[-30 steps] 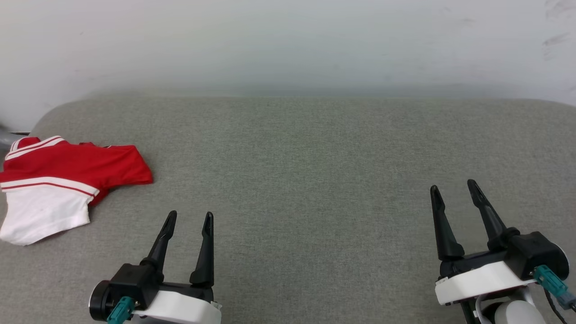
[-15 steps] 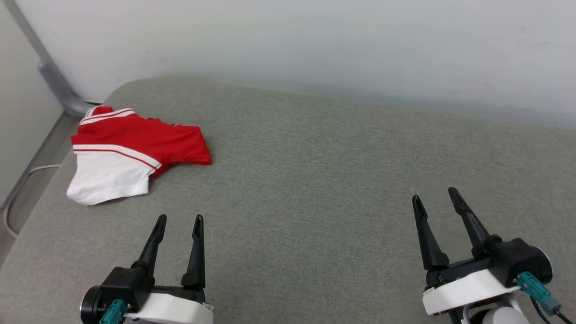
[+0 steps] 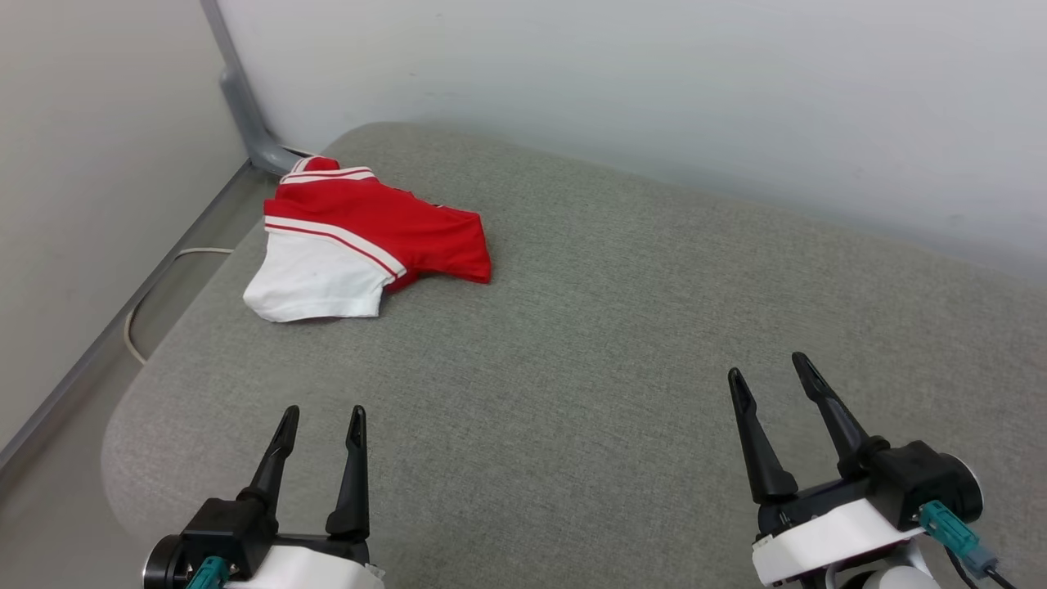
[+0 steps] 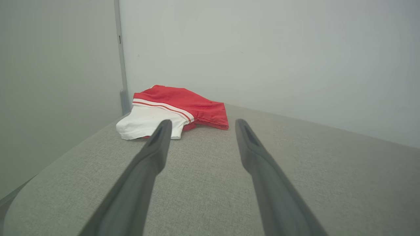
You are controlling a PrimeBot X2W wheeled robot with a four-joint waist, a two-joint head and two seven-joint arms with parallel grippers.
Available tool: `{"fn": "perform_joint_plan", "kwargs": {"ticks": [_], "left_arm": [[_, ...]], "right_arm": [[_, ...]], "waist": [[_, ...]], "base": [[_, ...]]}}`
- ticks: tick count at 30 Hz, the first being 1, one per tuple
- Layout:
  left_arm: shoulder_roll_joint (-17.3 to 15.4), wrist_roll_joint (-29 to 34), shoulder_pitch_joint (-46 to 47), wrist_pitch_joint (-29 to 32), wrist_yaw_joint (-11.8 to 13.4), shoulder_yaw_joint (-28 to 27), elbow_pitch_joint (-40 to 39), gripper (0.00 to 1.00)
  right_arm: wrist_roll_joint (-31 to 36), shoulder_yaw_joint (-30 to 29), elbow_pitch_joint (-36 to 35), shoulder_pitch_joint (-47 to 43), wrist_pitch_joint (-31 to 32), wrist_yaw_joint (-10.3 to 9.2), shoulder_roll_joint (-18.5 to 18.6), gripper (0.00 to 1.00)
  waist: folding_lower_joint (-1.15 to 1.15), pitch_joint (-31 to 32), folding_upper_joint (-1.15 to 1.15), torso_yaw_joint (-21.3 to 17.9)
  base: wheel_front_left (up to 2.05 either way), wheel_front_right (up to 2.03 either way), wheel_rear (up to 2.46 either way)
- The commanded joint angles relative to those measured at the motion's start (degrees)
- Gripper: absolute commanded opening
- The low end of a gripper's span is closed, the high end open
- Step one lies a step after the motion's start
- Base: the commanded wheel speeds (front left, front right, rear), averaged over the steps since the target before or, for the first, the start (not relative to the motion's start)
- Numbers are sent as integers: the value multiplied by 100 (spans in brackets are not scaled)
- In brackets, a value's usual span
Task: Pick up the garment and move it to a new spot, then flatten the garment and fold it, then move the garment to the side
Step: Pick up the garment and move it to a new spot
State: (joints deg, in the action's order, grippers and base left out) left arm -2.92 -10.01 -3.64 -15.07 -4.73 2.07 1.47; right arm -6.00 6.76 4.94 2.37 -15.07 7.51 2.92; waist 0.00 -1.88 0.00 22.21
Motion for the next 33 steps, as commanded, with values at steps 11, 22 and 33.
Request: {"fn": "perform_joint_plan", "kwargs": {"ticks": [11, 22, 33], "left_arm": [[5, 85, -101, -16, -17, -94, -97, 100], [-83, 237, 384, -16, -132, -339, 61, 100], [-1194, -747, 2434, 535, -271, -161, 1911, 100]], "right_arm": [[-63, 89, 23, -83, -15, -4, -7, 100], [383, 36, -160, 136, -15, -4, -6, 100], [982, -43, -790, 430, -15, -4, 298, 100]], "waist": [[0, 74, 0, 223], [0, -607, 0, -103], [0, -1903, 0, -472]], "base": [[0, 0, 0], [0, 0, 0], [0, 0, 0]]}}
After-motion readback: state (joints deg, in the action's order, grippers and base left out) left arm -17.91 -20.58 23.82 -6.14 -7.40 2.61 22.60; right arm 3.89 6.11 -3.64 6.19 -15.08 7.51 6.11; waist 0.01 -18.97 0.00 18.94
